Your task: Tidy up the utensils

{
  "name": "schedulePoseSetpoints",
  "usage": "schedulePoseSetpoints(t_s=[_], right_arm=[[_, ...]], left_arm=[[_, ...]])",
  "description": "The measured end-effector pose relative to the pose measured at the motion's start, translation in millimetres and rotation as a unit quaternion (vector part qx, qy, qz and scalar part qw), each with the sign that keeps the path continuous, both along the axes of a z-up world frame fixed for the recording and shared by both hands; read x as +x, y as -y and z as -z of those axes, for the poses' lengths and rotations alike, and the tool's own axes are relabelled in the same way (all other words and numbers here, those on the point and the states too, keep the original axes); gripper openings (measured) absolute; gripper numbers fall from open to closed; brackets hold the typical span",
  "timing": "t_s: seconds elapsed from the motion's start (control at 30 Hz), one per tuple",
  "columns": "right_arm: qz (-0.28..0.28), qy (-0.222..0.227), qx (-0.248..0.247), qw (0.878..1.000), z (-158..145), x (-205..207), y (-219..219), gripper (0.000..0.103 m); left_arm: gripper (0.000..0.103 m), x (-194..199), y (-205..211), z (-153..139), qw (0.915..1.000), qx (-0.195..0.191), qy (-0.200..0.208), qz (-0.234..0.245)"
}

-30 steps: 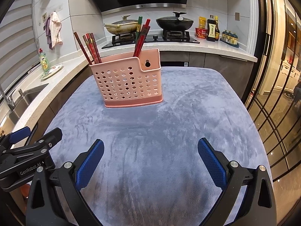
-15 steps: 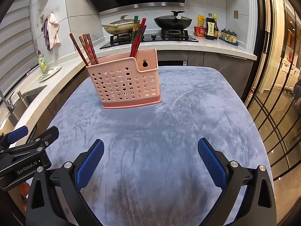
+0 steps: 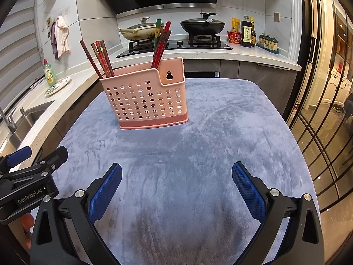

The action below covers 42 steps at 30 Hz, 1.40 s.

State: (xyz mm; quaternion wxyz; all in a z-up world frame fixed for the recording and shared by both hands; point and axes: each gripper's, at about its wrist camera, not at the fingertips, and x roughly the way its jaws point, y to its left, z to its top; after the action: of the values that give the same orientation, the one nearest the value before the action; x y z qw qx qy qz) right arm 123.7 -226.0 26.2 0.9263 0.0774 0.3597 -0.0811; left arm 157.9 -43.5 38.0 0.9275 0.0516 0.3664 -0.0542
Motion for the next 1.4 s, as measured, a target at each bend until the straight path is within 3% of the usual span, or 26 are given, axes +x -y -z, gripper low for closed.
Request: schedulePoseSetpoints(t_s=[1.4], right_arm=[[-0.001, -0.004, -0.007, 1.0, 0.0, 11.2, -0.9, 0.096]], left_arm=[[0.096, 8.5, -3.7, -2.0, 0.9999, 0.007, 0.0, -0.008]])
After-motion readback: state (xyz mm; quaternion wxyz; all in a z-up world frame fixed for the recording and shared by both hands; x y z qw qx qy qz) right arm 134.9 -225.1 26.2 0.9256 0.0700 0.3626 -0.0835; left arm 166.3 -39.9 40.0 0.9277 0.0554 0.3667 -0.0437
